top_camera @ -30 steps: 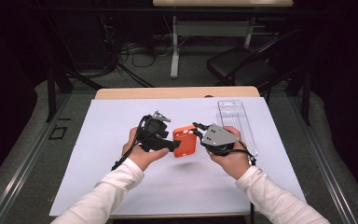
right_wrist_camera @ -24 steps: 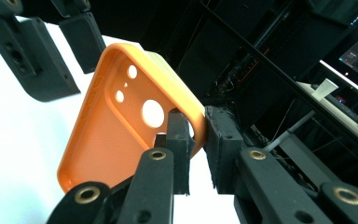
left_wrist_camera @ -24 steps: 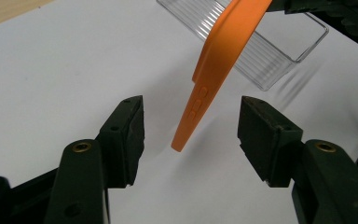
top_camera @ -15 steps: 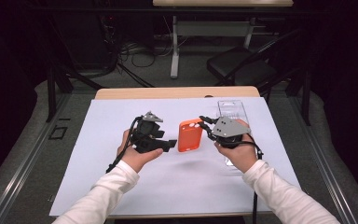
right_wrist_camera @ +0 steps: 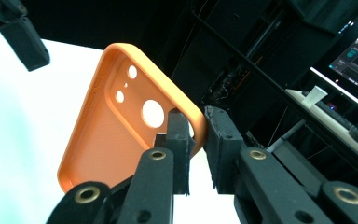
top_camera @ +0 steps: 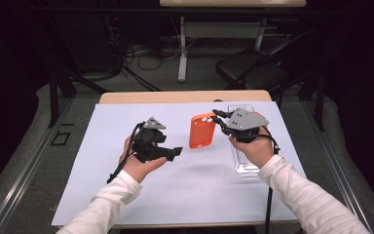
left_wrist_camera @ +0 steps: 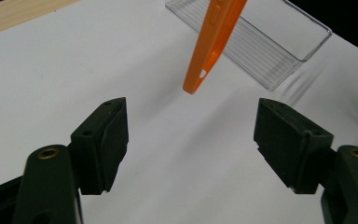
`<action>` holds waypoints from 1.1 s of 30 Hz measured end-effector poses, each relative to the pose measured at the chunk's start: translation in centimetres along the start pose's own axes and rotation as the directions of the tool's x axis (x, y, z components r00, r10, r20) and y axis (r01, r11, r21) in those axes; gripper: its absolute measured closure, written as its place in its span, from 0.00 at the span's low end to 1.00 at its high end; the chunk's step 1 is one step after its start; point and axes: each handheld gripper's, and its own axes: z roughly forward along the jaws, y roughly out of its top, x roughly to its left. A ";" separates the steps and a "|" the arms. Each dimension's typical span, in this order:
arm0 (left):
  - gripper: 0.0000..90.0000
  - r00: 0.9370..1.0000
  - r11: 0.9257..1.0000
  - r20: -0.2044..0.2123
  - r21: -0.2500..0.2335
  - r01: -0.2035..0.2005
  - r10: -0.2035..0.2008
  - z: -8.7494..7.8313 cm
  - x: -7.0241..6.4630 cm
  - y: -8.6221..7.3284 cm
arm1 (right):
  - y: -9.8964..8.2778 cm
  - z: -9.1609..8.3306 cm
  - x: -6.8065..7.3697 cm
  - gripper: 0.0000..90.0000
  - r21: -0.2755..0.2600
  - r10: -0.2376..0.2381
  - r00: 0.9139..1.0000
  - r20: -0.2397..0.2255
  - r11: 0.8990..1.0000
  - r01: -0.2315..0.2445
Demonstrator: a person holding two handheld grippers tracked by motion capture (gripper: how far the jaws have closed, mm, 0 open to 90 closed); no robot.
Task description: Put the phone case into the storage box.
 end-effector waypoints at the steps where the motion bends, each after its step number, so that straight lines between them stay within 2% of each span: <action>1: 0.29 1.000 1.000 -0.001 -0.006 0.003 -0.003 0.0 0.0 0.0 | 0.1 0.0 -0.2 0.90 -0.001 -0.002 1.000 -0.001 1.000 0.002; 15: 0.19 1.000 1.000 -0.010 -0.009 0.012 -0.012 -0.2 0.6 -0.3 | 0.8 1.4 -2.7 0.90 -0.005 -0.029 1.000 -0.005 1.000 0.029; 21: 0.18 0.999 1.000 -0.029 -0.014 0.017 -0.017 -0.3 0.7 -0.5 | 0.7 1.7 -3.6 0.90 0.008 -0.035 0.999 0.015 0.999 0.035; 25: 0.18 0.999 0.999 -0.026 -0.020 0.027 -0.027 -0.4 1.0 -0.6 | 0.3 1.8 -4.5 0.90 0.019 -0.038 0.999 0.029 0.999 0.037; 31: 0.18 0.998 0.998 -0.023 -0.036 0.049 -0.050 -0.6 1.4 -0.8 | -0.5 1.9 -6.4 0.90 0.047 -0.012 0.998 0.060 0.999 0.009; 33: 0.17 0.999 0.998 -0.019 -0.040 0.046 -0.047 -0.6 1.4 -0.9 | -0.9 1.9 -6.9 0.90 0.058 -0.009 0.997 0.073 0.998 0.005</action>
